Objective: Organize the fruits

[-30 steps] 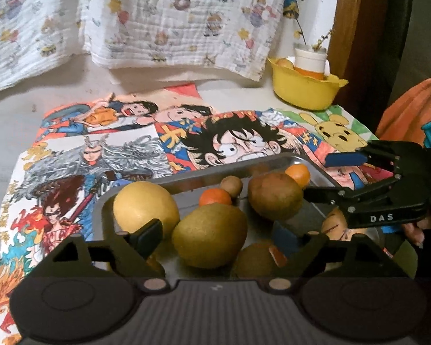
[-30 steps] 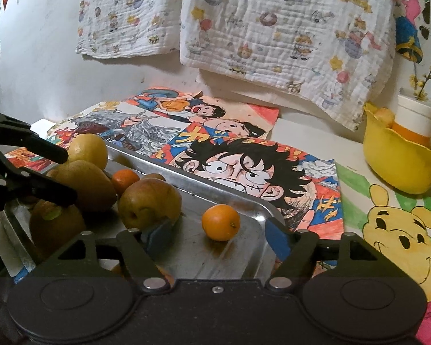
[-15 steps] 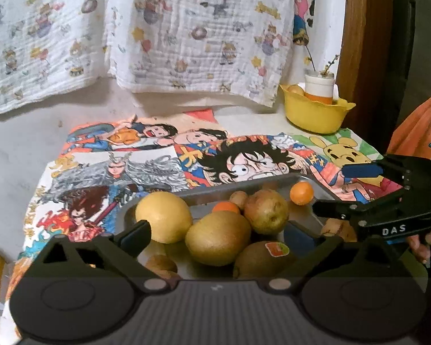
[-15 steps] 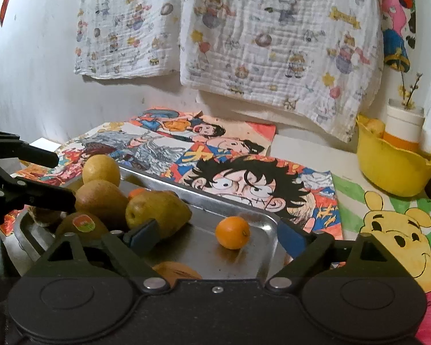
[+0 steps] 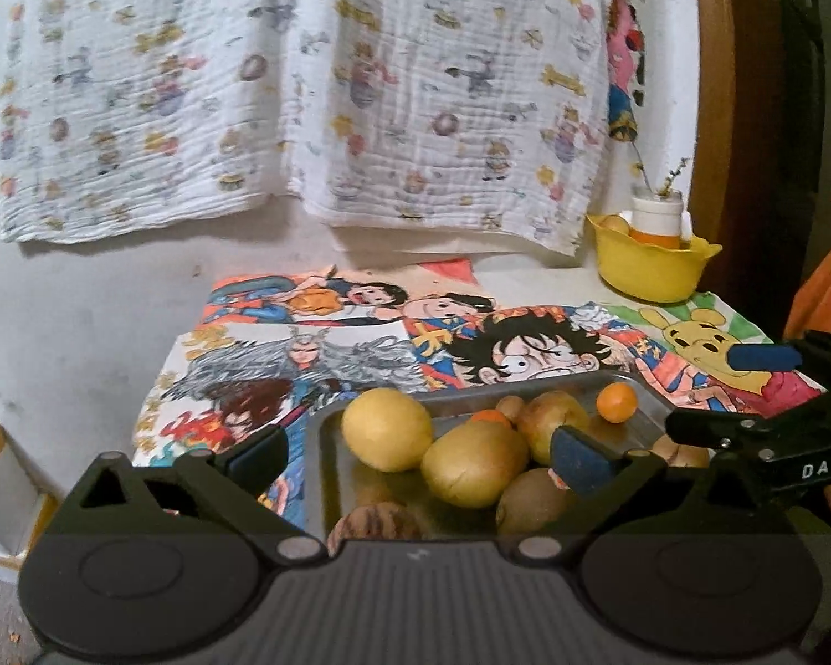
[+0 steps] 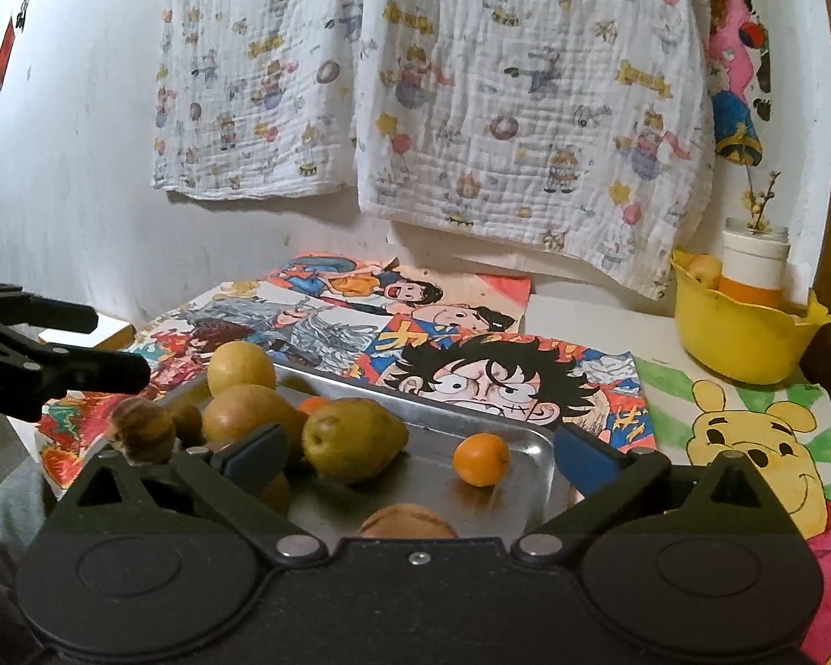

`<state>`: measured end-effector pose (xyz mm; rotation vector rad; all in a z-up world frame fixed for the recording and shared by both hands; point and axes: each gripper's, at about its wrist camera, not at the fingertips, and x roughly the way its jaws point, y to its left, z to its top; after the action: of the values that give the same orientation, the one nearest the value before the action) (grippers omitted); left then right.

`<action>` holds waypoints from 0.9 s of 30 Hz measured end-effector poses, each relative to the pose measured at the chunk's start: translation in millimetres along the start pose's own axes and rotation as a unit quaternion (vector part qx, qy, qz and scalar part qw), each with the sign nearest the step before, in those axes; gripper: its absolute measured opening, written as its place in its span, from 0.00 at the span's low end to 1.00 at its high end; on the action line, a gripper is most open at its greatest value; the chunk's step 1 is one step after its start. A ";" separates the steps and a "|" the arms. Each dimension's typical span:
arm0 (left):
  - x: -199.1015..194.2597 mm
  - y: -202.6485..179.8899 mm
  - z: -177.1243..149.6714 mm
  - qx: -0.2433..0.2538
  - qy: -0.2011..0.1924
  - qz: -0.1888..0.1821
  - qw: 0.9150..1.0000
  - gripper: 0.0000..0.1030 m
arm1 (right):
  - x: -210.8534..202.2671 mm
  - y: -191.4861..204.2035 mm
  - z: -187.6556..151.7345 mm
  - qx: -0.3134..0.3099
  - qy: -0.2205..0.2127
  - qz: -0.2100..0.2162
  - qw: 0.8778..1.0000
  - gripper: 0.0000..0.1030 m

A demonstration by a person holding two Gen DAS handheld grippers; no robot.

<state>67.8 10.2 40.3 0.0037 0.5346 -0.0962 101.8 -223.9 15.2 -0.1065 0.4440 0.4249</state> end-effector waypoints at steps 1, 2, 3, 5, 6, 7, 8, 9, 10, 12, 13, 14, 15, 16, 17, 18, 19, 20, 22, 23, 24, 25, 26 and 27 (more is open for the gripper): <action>-2.9 1.1 -1.9 -0.003 0.000 0.003 1.000 0.99 | -2.7 2.1 -0.7 0.002 -0.001 -0.001 1.000 0.99; -5.5 2.1 -4.0 -0.006 0.001 0.006 1.000 0.99 | -5.4 4.0 -2.0 0.003 -0.002 0.000 1.000 0.99; -7.6 3.0 -6.1 -0.008 0.002 0.010 1.000 0.99 | -8.0 6.4 -3.2 0.006 -0.002 0.001 1.000 0.99; -12.1 4.2 -10.8 -0.010 0.004 0.017 1.000 0.99 | -12.1 10.9 -6.2 0.009 0.000 0.000 1.000 0.99; -14.4 4.2 -13.0 -0.009 0.005 0.021 1.000 0.99 | -14.3 13.0 -7.8 0.011 0.002 -0.001 1.000 0.99; -16.3 4.4 -15.4 -0.008 0.005 0.025 1.000 0.99 | -17.0 15.6 -9.8 0.014 0.004 -0.002 1.000 0.99; -18.4 4.6 -17.9 -0.007 0.006 0.028 1.000 0.99 | -18.7 17.0 -11.2 0.018 0.006 -0.002 1.000 0.99; -20.5 4.9 -20.2 -0.007 0.006 0.031 0.999 0.99 | -21.2 18.6 -13.2 0.023 0.009 -0.003 1.000 0.99; -22.1 5.4 -22.1 -0.009 0.007 0.032 0.999 0.99 | -23.0 20.0 -15.0 0.027 0.012 -0.004 1.000 0.99; -25.8 6.7 -25.9 -0.013 0.007 0.031 0.999 0.99 | -27.8 22.2 -18.6 0.034 0.016 -0.009 0.999 0.99; -27.7 7.3 -27.8 -0.017 0.008 0.030 0.999 0.99 | -31.1 23.2 -20.4 0.038 0.018 -0.012 0.999 0.99; -28.5 7.4 -29.5 -0.019 0.009 0.029 0.999 0.99 | -33.5 23.9 -21.7 0.041 0.019 -0.015 0.999 0.99; -29.4 7.7 -31.5 -0.021 0.010 0.028 0.999 0.99 | -36.8 24.7 -23.4 0.044 0.019 -0.017 0.999 0.99; -30.2 7.4 -33.6 -0.021 0.011 0.028 0.999 0.99 | -39.1 24.8 -24.9 0.045 0.019 -0.018 0.999 0.99; -31.1 6.9 -35.9 -0.021 0.013 0.028 0.999 0.99 | -41.3 24.9 -26.6 0.046 0.020 -0.019 0.999 0.99; -31.7 6.4 -38.0 -0.021 0.014 0.028 0.999 0.99 | -44.0 25.6 -28.7 0.048 0.020 -0.022 0.998 0.99; -32.1 5.7 -40.2 -0.022 0.016 0.028 0.999 0.99 | -46.1 26.3 -30.8 0.048 0.022 -0.026 0.998 0.99; -32.5 4.8 -42.8 -0.023 0.018 0.028 0.999 0.99 | -47.9 26.8 -32.9 0.049 0.026 -0.029 0.998 0.99; -33.9 3.1 -48.4 -0.025 0.022 0.029 0.999 0.99 | -51.8 28.0 -37.7 0.054 0.031 -0.031 0.998 0.99; -34.7 2.8 -51.4 -0.026 0.023 0.030 0.999 0.99 | -53.5 28.5 -40.2 0.058 0.033 -0.030 0.997 0.99; -35.4 1.8 -54.2 -0.026 0.025 0.033 0.999 0.99 | -55.7 29.3 -42.9 0.061 0.035 -0.030 0.997 0.99; -35.8 1.0 -56.4 -0.026 0.027 0.035 0.999 0.99 | -57.7 30.6 -45.2 0.063 0.036 -0.032 0.997 0.99; -36.4 0.2 -58.7 -0.026 0.029 0.037 0.999 0.99 | -60.3 32.0 -47.7 0.065 0.036 -0.036 0.997 0.99; -36.9 -0.8 -60.3 -0.026 0.030 0.039 0.998 0.99 | -62.7 33.2 -50.0 0.066 0.036 -0.040 0.996 0.99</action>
<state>5.5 14.5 7.1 -0.0239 0.5967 -0.0061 16.9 -226.8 -2.6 -0.0114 0.5352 0.3136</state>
